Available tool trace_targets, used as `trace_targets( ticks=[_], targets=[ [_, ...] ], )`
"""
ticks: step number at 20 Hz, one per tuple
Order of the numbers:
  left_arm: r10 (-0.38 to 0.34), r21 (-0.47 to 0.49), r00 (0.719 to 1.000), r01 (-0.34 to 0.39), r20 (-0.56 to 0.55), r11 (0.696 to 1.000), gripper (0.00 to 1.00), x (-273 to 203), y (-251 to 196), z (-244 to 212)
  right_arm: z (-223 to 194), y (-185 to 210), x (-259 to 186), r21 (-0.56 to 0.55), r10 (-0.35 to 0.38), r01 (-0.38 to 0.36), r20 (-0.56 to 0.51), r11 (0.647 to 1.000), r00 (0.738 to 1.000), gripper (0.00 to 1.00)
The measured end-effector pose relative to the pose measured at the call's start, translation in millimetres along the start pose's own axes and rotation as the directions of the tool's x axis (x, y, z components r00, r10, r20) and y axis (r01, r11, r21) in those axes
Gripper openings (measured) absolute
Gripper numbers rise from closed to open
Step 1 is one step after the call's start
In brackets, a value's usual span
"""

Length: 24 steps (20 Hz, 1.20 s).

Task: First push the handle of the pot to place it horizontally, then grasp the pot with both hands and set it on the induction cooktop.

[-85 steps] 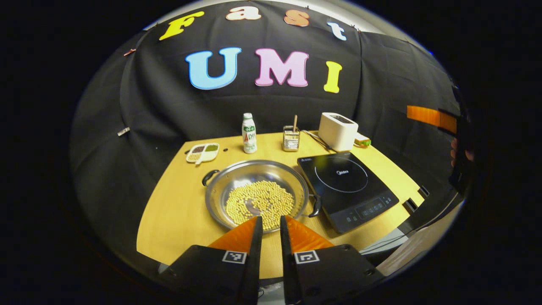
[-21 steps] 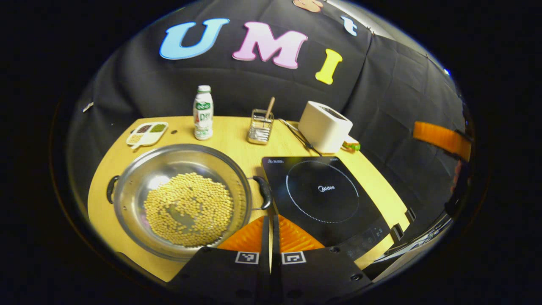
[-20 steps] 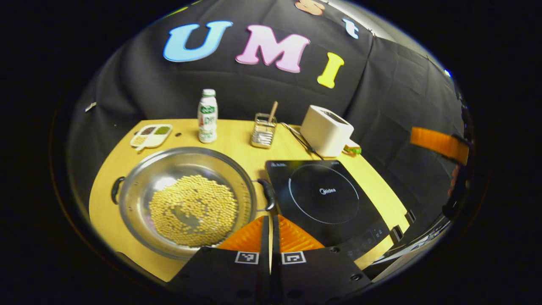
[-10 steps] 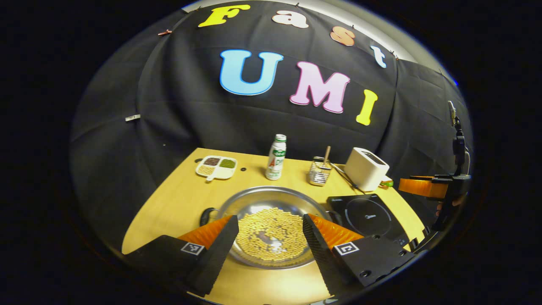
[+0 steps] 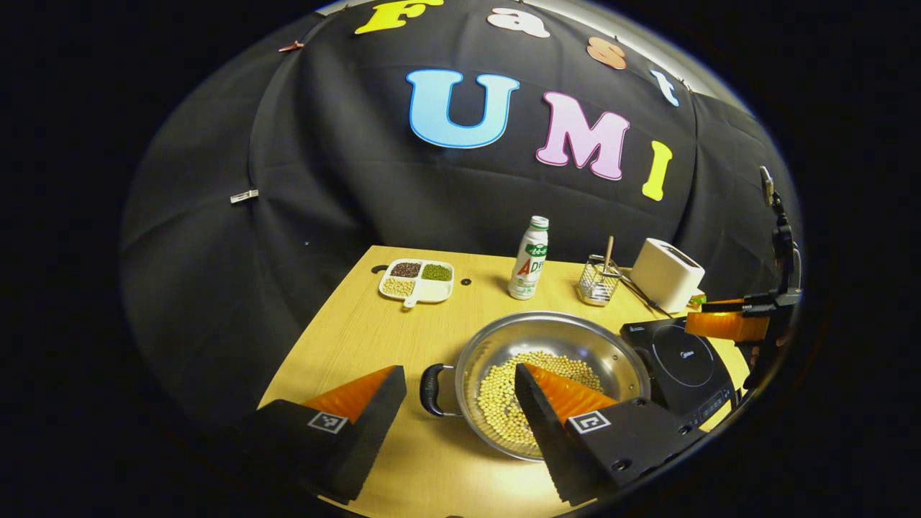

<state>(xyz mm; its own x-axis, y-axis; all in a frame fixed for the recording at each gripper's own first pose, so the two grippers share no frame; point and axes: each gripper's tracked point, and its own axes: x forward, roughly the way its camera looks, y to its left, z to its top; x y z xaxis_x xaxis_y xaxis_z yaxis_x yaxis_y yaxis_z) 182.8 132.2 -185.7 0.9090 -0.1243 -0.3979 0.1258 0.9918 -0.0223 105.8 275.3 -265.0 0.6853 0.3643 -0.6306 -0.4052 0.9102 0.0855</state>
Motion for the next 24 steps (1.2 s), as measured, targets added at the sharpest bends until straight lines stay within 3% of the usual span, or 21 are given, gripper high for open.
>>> trace_targets(
  ticks=[3,16,24],
  targets=[
    [-0.019,0.014,1.000,0.019,-0.021,1.000,0.95,15,7,-3,-12,-4,25,0.015,-0.019,0.020,-0.052,1.000,0.998,0.99],
    [-0.099,0.011,0.989,0.101,-0.107,0.995,0.95,95,15,-25,-60,-1,96,0.085,0.034,-0.015,-0.230,0.996,0.973,0.99],
    [-0.170,-0.019,0.955,0.171,-0.242,0.985,0.94,120,9,-59,-78,6,115,0.052,0.020,-0.008,-0.237,0.999,0.971,0.99]
  ],
)
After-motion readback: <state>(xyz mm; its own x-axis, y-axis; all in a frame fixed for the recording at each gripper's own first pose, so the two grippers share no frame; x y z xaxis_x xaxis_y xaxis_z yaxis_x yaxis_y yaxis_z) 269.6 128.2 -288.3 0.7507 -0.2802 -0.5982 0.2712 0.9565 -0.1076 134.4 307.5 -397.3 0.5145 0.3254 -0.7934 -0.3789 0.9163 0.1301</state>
